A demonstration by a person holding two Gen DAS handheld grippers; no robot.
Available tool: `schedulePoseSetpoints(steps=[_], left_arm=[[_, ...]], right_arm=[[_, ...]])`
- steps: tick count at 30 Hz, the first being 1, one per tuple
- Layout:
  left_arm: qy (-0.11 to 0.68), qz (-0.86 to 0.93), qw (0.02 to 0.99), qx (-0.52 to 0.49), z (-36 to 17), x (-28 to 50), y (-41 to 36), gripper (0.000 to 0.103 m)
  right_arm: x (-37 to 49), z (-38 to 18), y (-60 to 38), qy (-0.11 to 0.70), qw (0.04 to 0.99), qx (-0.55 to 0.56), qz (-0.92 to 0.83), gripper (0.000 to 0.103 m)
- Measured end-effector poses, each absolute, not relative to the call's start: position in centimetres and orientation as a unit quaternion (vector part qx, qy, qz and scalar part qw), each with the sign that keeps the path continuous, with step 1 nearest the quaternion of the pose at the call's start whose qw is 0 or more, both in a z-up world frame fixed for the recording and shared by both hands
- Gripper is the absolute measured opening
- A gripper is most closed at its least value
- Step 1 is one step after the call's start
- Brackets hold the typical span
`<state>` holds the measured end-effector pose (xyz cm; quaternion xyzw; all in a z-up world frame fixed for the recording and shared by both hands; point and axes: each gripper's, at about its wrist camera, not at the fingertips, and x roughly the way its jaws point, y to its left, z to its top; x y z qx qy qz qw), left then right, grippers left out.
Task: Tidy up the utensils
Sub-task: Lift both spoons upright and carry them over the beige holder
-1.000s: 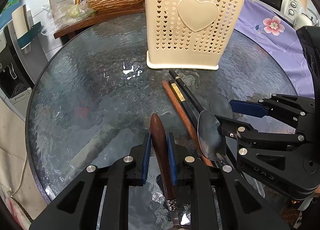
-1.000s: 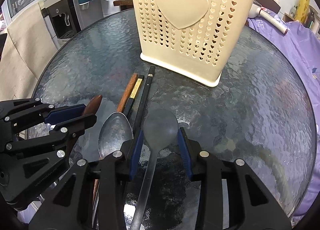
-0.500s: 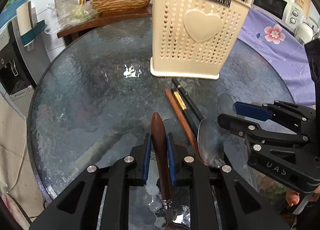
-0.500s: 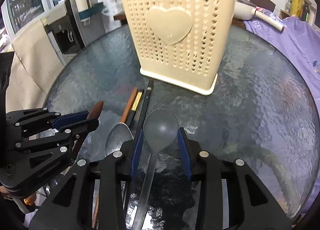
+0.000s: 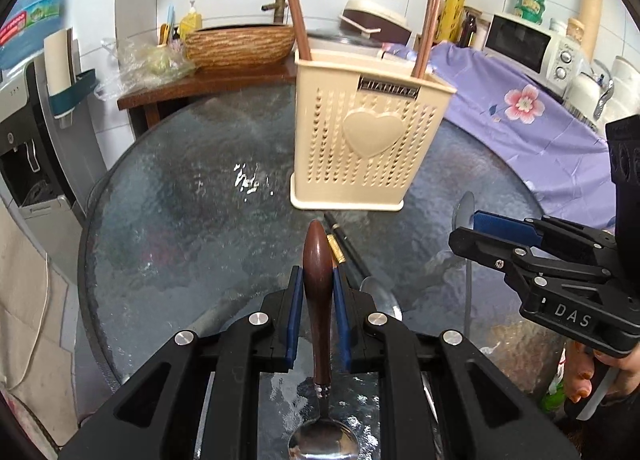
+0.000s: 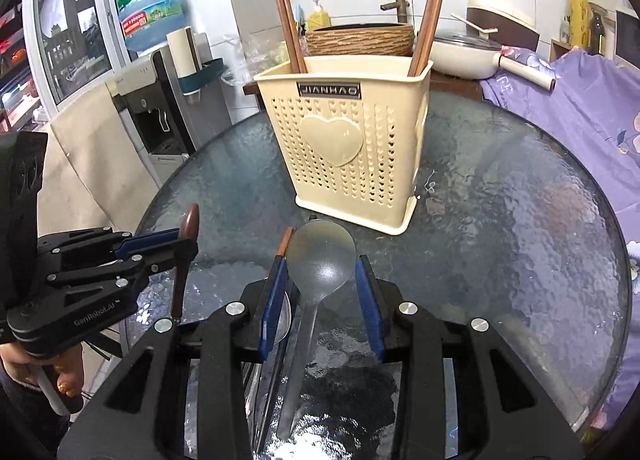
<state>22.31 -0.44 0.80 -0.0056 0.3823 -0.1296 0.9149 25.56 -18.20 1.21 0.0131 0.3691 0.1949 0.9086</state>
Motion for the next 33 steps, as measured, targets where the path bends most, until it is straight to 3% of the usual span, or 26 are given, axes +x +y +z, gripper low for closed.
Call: schedulePoseSetpoints(steps=[33], left_arm=[[0.322, -0.142, 0.936, -0.029, 4.6, 20.3, 0.5, 0.014]], right_arm=[[23.2, 4.1, -19.7, 0.326, 0.924, 0.024, 0.200, 0.036]])
